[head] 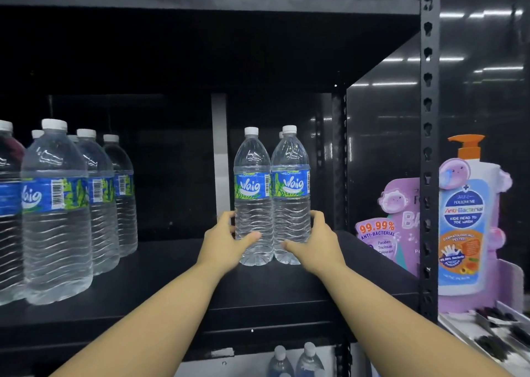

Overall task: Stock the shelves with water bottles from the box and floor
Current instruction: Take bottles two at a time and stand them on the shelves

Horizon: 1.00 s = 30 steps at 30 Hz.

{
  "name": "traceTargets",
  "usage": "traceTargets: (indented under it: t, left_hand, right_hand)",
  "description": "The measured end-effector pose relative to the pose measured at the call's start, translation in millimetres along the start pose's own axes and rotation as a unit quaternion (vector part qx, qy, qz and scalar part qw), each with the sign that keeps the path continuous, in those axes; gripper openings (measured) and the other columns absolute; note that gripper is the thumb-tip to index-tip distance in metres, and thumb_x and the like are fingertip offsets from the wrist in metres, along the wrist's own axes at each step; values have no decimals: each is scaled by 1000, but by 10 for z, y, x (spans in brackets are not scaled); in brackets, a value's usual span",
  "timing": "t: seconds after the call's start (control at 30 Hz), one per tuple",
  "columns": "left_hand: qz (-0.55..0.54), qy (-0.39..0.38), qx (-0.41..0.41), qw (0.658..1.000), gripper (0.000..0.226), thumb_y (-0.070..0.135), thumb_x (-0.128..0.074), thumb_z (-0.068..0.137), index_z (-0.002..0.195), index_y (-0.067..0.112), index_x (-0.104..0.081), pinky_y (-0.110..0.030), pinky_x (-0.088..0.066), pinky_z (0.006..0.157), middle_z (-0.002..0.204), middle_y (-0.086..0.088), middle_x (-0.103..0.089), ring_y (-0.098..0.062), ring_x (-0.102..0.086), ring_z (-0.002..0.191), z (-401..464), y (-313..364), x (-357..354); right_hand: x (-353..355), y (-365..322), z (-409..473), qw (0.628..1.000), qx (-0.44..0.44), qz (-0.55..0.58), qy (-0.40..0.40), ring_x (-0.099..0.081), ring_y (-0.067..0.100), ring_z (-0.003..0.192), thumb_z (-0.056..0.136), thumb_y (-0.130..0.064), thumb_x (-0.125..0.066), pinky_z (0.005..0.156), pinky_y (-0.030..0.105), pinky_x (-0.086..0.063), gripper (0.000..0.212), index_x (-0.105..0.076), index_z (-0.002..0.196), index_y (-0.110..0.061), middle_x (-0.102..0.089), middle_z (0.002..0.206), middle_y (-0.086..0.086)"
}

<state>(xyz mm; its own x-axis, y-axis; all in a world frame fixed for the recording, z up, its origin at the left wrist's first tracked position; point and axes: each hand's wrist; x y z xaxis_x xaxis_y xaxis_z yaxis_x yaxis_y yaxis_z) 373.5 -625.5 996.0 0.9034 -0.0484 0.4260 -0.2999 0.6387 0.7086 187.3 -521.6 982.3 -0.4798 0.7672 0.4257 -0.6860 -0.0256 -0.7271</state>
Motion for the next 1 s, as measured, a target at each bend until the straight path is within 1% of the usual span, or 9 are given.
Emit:
traceTargets:
  t: [0.07, 0.17, 0.37, 0.47, 0.53, 0.6, 0.7, 0.8, 1.0]
  left_hand:
    - [8, 2, 3, 1000, 65, 45, -86, 81, 134, 31, -52, -9, -39, 67, 94, 19, -65, 9, -59, 87, -15, 11, 3]
    - [10, 2, 11, 1000, 71, 49, -85, 80, 140, 34, -51, -15, -42, 69, 104, 9, -69, -4, -63, 96, -23, 6, 7]
    - [-1, -1, 22, 1000, 75, 53, -84, 79, 144, 36, -50, -14, -44, 70, 106, 7, -71, -1, -65, 95, -5, -22, 14]
    - [9, -20, 27, 999, 82, 53, -83, 80, 150, 33, -44, -26, -50, 89, 124, 3, -70, -12, -65, 114, -5, -18, 44]
    - [52, -33, 26, 998, 94, 55, -82, 80, 156, 25, -36, -34, -47, 102, 145, -4, -58, -22, -57, 132, -27, 15, 110]
    - [95, -35, 30, 994, 100, 60, -81, 79, 157, 18, -33, -38, -45, 107, 153, -9, -48, -25, -51, 137, -102, 49, 192]
    - [147, -43, 18, 988, 88, 63, -76, 81, 151, 19, -42, -36, -46, 104, 145, -5, -50, -23, -53, 133, -319, 138, 325]
    - [207, -39, -1, 978, 75, 65, -69, 86, 144, 22, -52, -32, -44, 100, 136, -2, -53, -22, -55, 128, -648, 256, 466]
    - [276, 30, -23, 961, 66, 60, -68, 90, 143, 22, -57, -31, -34, 114, 142, 0, -53, -20, -42, 139, -1525, 375, 758]
  right_hand:
    - [-4, -6, -19, 1000, 0, -2, -5, -59, 19, 120, 77, -35, -86, 94, 38, -52, 85, -37, 146, -29, -61, 130, -4]
    - [-4, -7, -39, 1000, 4, -7, -8, -58, 20, 122, 80, -34, -83, 97, 38, -51, 87, -34, 151, -29, -58, 132, -2]
    - [13, -16, -49, 1000, -6, -13, -13, -57, 18, 123, 82, -35, -84, 96, 32, -48, 87, -33, 152, -29, -58, 133, -3]
    - [69, -71, -49, 1000, -11, -24, -16, -56, 19, 127, 78, -43, -87, 96, 30, -46, 93, -35, 153, -25, -58, 137, -1]
    - [143, -106, -81, 999, -20, -36, -18, -54, 23, 132, 77, -50, -87, 97, 32, -46, 101, -33, 156, -19, -55, 144, 4]
    - [215, -124, -167, 998, -19, -57, -23, -52, 25, 135, 77, -54, -85, 102, 36, -48, 102, -33, 157, -18, -53, 146, 5]
    - [312, -140, -367, 996, 28, -86, -27, -52, 25, 134, 80, -58, -80, 106, 44, -49, 87, -41, 151, -24, -57, 140, 1]
    - [409, -204, -610, 990, 87, -100, -48, -47, 24, 140, 89, -58, -73, 112, 39, -44, 83, -42, 156, -20, -54, 149, 2]
    - [504, -397, -1242, 970, 205, -81, -100, -44, 17, 141, 96, -55, -65, 113, 33, -39, 64, -53, 149, -22, -57, 148, -4]
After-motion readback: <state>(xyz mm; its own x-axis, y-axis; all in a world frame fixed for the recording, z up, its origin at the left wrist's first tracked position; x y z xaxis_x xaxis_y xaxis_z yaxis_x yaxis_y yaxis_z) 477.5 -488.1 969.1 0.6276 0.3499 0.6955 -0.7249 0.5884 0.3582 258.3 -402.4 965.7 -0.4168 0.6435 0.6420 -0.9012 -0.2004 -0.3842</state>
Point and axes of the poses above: each hand's wrist, its own z-axis towards the middle knuckle, its own x-axis out of the back of the hand, y = z × x
